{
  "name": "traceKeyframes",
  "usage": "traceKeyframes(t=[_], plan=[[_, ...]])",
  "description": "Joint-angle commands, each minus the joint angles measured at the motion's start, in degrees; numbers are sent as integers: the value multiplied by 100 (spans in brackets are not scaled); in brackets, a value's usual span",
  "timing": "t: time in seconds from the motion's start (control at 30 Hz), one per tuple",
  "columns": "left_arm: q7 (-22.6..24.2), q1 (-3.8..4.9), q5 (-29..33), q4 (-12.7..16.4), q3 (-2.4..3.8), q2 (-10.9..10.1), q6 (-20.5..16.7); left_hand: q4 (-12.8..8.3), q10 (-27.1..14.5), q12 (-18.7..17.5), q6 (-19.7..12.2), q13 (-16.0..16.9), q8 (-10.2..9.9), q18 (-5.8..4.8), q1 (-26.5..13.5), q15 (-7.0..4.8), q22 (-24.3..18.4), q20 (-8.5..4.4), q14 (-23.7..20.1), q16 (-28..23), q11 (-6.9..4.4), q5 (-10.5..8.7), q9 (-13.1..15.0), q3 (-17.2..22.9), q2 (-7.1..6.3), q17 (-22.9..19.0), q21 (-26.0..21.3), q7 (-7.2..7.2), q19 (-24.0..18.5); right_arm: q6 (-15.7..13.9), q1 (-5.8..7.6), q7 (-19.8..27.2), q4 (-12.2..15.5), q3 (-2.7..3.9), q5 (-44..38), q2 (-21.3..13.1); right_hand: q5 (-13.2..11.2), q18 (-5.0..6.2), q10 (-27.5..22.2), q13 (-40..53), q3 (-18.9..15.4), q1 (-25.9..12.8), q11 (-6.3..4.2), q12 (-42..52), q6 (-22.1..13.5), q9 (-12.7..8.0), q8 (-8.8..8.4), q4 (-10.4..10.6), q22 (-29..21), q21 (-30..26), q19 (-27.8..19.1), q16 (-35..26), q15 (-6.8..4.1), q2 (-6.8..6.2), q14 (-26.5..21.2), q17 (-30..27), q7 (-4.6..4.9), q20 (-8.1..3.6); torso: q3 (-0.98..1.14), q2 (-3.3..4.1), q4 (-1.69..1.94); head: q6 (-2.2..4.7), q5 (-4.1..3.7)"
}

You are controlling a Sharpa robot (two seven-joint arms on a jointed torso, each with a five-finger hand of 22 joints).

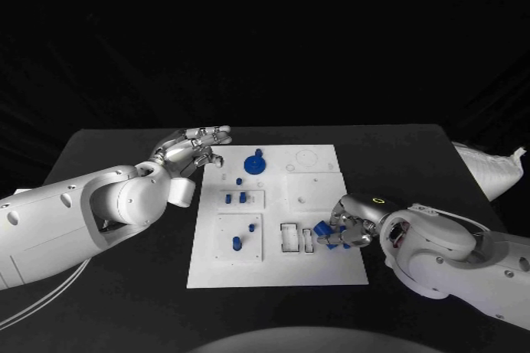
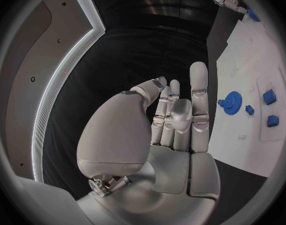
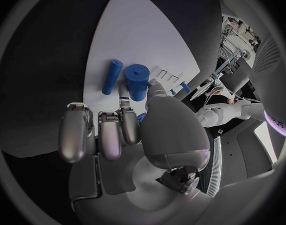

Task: Assemble the parts on the task board

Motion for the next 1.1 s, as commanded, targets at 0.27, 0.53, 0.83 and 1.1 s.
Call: traceKeyframes(t=[0.27,0.53,0.83,1.1], plan=[[23,-1,-18,16,3,-6,115,-28,-52,35,-20,8,19,103,-16,-3,-9,10,-25,-15,3,19,-3,-4,58,-3,-39,-1,-28,-177,-63,-57,-41,-35,-40,70,348,-74,76,360,-41,135,-76,40,147,130,171,-2,86,77,77,48,-88,256,478,769,-87,-34,-5,-2,1,-4,12],[25,-5,-18,18,3,-16,122,-36,-68,52,-24,11,25,103,-13,-2,-11,11,-30,-16,4,21,-2,-1,69,-11,-42,1,-30,-986,-62,-52,179,8,155,-27,798,-83,100,390,-25,326,-129,26,194,263,271,-21,143,114,91,67,-135,391,483,804,-142,-81,-9,-5,16,-3,20],[25,-11,-18,18,3,-4,132,-36,-68,52,-24,11,25,103,-13,-2,-11,11,-30,-16,4,21,-2,-1,69,-11,-42,1,-30,-1106,10,-78,390,71,567,-32,892,-93,123,425,-76,247,-132,42,183,311,289,26,188,142,106,83,-140,442,488,834,-142,-89,-17,2,25,8,28],[24,-12,-18,29,3,-3,132,-36,-68,52,-24,11,25,103,-13,-2,-11,11,-30,-16,4,21,-2,-1,69,-11,-42,1,-30,-525,11,-109,246,70,918,296,877,-92,126,427,-193,-22,-133,7,162,388,309,39,194,145,103,82,-139,597,487,831,-147,-89,-19,3,14,-4,51]])
